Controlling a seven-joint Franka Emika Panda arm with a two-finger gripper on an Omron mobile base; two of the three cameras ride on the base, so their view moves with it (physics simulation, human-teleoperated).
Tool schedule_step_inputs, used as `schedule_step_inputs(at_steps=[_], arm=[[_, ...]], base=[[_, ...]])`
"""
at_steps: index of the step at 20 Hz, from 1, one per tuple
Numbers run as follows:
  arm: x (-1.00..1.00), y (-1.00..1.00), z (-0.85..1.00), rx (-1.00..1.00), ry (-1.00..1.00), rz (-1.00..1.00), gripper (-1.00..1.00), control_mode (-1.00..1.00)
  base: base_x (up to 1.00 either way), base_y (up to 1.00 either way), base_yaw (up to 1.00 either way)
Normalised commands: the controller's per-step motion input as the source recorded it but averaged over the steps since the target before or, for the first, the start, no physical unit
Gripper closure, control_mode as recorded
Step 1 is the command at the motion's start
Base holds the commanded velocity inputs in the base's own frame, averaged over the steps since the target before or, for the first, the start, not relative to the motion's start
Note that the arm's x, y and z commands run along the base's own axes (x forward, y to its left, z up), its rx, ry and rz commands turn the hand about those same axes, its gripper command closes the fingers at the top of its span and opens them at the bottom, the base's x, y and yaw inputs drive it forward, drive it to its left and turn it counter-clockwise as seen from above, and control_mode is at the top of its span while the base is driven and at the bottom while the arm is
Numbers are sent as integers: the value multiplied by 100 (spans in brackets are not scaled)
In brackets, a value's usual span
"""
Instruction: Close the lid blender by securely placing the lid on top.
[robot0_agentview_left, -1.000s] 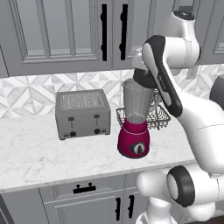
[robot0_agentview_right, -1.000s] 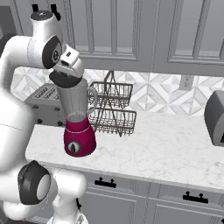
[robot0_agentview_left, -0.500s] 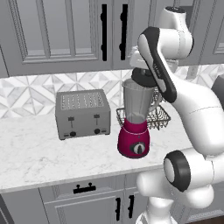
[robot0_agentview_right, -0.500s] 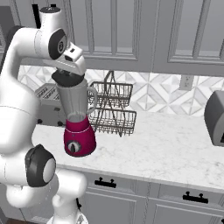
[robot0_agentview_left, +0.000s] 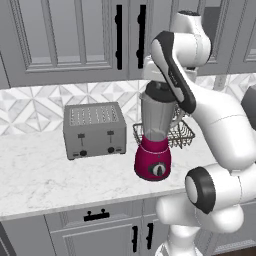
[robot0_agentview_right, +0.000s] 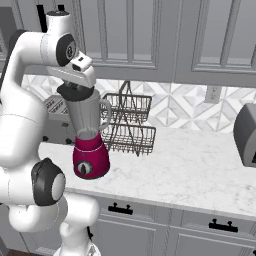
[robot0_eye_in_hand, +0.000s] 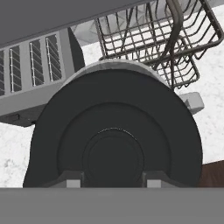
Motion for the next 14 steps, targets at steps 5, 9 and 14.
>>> schedule_step_inputs(at_steps=[5,9,14], arm=[[3,4,-1,0,0,0,100,-100],[16,0,-1,0,0,0,100,-100],[22,0,-3,0,0,0,100,-100]], base=[[0,0,0],[0,0,0],[0,0,0]])
